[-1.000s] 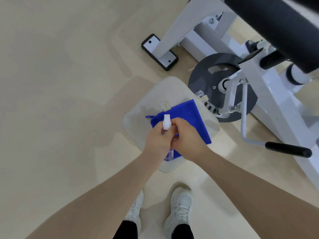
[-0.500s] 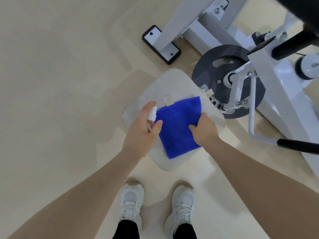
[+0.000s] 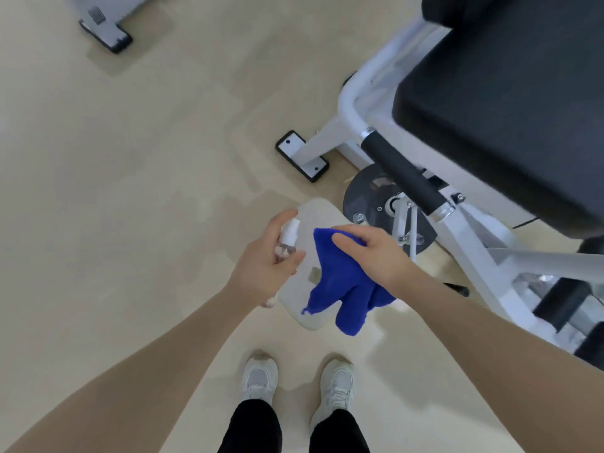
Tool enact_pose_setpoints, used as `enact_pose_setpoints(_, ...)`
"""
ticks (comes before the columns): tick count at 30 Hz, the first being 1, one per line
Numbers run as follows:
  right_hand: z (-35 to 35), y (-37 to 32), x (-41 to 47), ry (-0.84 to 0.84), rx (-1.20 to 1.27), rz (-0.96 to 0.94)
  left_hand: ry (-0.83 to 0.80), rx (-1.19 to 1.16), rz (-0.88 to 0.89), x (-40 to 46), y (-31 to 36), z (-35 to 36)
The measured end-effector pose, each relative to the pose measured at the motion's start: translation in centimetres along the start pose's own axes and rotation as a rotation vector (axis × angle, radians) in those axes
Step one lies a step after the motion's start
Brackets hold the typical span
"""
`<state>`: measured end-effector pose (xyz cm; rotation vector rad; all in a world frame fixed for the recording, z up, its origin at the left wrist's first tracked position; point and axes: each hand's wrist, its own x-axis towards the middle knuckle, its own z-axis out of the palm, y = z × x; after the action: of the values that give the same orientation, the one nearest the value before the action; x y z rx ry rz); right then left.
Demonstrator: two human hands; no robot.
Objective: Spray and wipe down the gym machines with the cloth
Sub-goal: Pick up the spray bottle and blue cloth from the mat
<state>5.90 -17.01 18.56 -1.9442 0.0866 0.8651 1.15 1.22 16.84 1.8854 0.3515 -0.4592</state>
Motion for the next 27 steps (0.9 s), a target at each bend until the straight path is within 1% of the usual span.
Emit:
enact_pose_setpoints(3, -1.1, -6.5, -3.6, -0.033, -0.023, -0.062, -0.002, 0.23, 0.129, -2.0, 5.7, -1.7)
enact_pose_setpoints(5, -1.8, -10.1, -5.7, 0.048, 0.002, -0.087, 0.051, 0.393, 0.211, -3.1, 9.4, -2.7)
enact_pose_setpoints(7, -2.4, -12.9, -7.4, 0.185, 0.057, -0.099, 0.099, 0.57, 0.311, -4.1, 12.4, -3.3)
enact_pose_setpoints(9, -3.1, -15.4, -9.3, 0.28, 0.158, -0.082, 0.14, 0.708, 0.405, -5.0, 15.6, -3.9)
enact_pose_setpoints(10, -3.4, -16.4, -10.2, 0.298, 0.238, -0.065, 0.189, 0.797, 0.46, -5.4, 16.8, -4.3)
enact_pose_setpoints(13, -4.1, -18.9, -12.5, 0.322, 0.484, -0.029, 0.365, 1.096, 0.699, -6.2, 20.1, -4.9)
enact_pose_setpoints(15, -4.8, -19.9, -13.5, 0.341, 0.547, -0.028, 0.417, 1.181, 0.839, -6.2, 21.4, -5.1)
enact_pose_setpoints(16, -5.2, -20.3, -13.9, 0.353, 0.555, -0.042, 0.413, 1.191, 0.884, -6.4, 22.0, -5.2)
enact_pose_setpoints(17, -5.5, -20.5, -14.2, 0.36, 0.545, -0.058, 0.386, 1.135, 0.894, -6.7, 22.6, -5.3)
enact_pose_setpoints(18, -6.0, -20.6, -14.5, 0.364, 0.522, -0.073, 0.292, 1.012, 0.867, -6.9, 23.1, -5.4)
enact_pose_setpoints(21, -7.4, -20.7, -15.7, 0.349, 0.502, -0.105, -0.138, 0.511, 0.63, -7.4, 24.4, -6.0)
enact_pose_setpoints(23, -8.4, -20.4, -16.1, 0.32, 0.534, -0.116, -0.29, 0.296, 0.523, -7.5, 25.5, -6.3)
enact_pose_setpoints(25, -9.6, -20.1, -16.5, 0.257, 0.566, -0.122, -0.412, 0.202, 0.459, -7.9, 26.6, -6.1)
enact_pose_setpoints(27, -10.9, -19.8, -16.7, 0.175, 0.603, -0.12, -0.463, 0.24, 0.468, -8.1, 27.4, -5.7)
